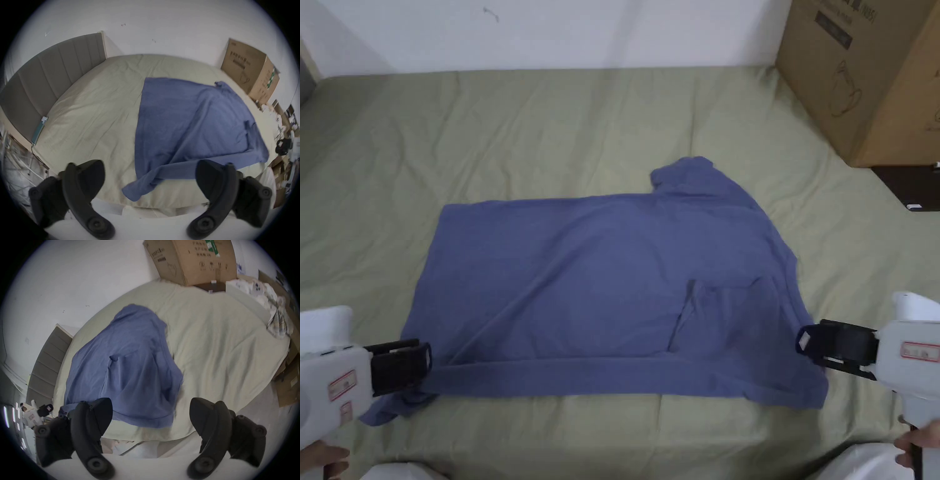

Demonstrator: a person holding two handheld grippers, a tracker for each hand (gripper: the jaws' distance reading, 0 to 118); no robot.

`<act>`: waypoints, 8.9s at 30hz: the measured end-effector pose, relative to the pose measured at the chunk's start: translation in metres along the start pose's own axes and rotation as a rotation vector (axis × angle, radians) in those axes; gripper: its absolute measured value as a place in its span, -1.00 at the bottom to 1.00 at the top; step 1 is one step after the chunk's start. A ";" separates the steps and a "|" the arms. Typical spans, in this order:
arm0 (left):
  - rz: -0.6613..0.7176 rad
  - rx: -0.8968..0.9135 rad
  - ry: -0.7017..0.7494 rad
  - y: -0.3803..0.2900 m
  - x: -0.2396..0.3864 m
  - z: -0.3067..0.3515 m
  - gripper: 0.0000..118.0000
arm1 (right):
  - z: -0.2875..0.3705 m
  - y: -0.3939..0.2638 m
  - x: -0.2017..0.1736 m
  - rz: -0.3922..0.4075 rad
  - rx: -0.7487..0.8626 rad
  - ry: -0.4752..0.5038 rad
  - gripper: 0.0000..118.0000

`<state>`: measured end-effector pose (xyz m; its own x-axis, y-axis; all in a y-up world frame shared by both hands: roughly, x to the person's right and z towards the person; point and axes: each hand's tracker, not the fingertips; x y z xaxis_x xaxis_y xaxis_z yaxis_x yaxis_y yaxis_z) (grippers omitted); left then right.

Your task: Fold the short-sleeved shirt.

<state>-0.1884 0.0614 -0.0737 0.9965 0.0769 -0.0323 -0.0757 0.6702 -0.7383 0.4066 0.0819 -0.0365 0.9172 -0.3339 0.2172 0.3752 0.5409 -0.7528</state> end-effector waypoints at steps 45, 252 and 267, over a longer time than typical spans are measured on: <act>-0.055 -0.208 0.027 -0.041 0.010 -0.036 -0.89 | -0.077 -0.030 0.010 0.145 -0.152 -0.150 -0.98; 0.711 -0.009 -0.280 -0.055 -0.124 -0.014 0.36 | -0.076 -0.038 -0.206 0.488 -0.105 0.169 -0.89; 0.876 -0.133 -0.576 -0.056 -0.125 -0.098 0.94 | -0.105 -0.045 -0.213 0.503 -0.215 0.093 -0.89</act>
<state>-0.3051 -0.0582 -0.0938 0.4259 0.8567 -0.2910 -0.7214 0.1275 -0.6807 0.1806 0.0474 -0.1141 0.9569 -0.1470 -0.2503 -0.1509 0.4847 -0.8615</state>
